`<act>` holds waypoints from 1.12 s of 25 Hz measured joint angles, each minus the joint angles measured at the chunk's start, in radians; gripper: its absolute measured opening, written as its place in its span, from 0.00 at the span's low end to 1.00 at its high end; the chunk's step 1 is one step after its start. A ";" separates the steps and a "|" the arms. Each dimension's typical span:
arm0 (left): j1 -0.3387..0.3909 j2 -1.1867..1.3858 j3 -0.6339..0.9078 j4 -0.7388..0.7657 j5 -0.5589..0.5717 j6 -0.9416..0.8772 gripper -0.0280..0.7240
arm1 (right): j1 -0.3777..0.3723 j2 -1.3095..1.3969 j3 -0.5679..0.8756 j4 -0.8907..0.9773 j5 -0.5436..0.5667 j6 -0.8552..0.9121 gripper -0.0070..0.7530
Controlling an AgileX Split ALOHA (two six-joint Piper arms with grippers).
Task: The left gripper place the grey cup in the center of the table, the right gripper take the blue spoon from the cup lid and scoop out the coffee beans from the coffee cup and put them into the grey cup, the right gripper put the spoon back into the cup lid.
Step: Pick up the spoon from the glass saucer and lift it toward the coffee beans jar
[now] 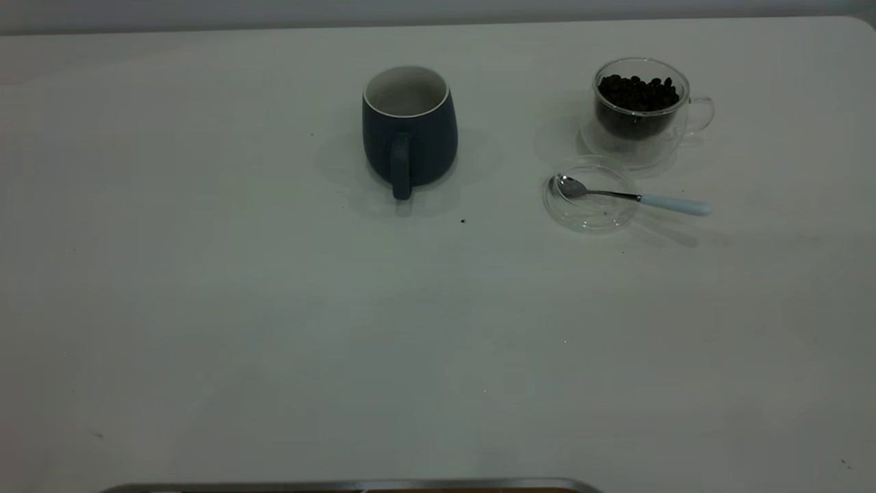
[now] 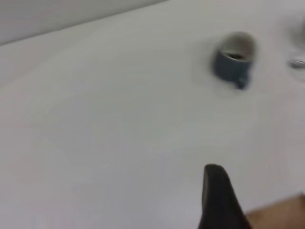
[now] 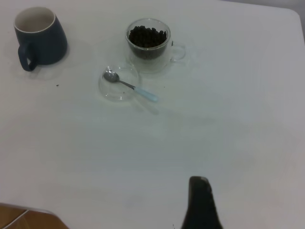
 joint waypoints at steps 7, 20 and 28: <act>0.000 -0.291 0.354 -0.080 0.001 0.029 0.70 | 0.000 0.000 0.000 0.000 0.000 0.000 0.77; 0.000 -0.362 0.570 -0.151 -0.036 0.143 0.70 | 0.000 0.000 0.000 0.000 0.000 0.000 0.77; 0.063 -0.362 0.570 -0.152 -0.037 0.147 0.70 | 0.000 0.000 0.000 0.000 0.000 0.000 0.77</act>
